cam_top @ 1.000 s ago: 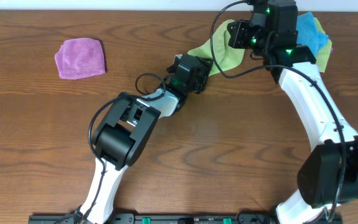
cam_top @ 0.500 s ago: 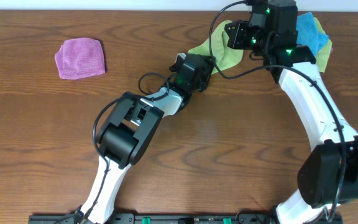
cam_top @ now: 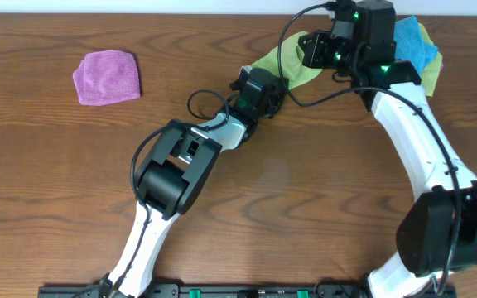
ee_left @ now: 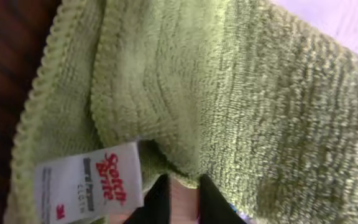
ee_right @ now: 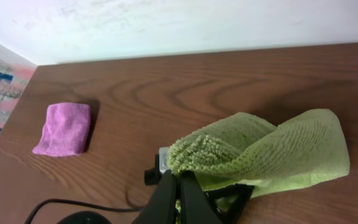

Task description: Fold the cloth

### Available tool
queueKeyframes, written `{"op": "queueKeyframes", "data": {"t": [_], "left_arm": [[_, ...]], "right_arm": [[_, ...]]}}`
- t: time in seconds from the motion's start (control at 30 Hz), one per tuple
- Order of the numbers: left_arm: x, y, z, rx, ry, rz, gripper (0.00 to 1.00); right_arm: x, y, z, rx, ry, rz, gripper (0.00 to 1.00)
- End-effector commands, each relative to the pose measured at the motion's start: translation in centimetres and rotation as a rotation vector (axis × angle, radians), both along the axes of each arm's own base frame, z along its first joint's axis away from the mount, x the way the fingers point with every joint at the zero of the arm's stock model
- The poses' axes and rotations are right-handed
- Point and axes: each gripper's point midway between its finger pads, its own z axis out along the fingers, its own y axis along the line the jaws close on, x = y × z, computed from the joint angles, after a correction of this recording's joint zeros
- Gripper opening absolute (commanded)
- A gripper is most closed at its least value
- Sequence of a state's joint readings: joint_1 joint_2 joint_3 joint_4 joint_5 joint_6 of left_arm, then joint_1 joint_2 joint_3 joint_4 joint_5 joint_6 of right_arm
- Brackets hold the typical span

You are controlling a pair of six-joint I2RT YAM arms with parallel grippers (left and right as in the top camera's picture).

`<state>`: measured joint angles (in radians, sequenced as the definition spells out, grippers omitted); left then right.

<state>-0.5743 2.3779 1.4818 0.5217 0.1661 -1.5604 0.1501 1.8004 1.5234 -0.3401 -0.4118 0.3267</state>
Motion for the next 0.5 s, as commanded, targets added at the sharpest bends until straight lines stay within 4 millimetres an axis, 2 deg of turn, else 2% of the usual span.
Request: {"op": "queueKeyframes", "data": {"t": [0.0, 0.3, 0.37, 0.43, 0.47], "left_arm": [[0.7, 0.6, -0.6, 0.023, -0.017, -0.025, 0.06], [1.5, 1.4, 0.5, 0.024, -0.083, -0.097, 0.06], [1.4, 1.5, 0.2, 0.025, -0.07, -0.099, 0.13], [1.4, 1.4, 0.3, 0.018, -0.064, -0.096, 0.29], [1.3, 1.3, 0.3, 0.011, -0.058, -0.094, 0.31]], "right_arm": [[0.0, 0.6, 0.3, -0.007, -0.011, 0.03, 0.01], [-0.2, 0.8, 0.3, -0.001, -0.004, 0.04, 0.01], [-0.4, 1.0, 0.4, 0.008, -0.005, 0.051, 0.01], [-0.4, 1.0, 0.5, 0.01, -0.006, 0.054, 0.01], [-0.4, 1.0, 0.5, 0.01, -0.007, 0.053, 0.01]]}}
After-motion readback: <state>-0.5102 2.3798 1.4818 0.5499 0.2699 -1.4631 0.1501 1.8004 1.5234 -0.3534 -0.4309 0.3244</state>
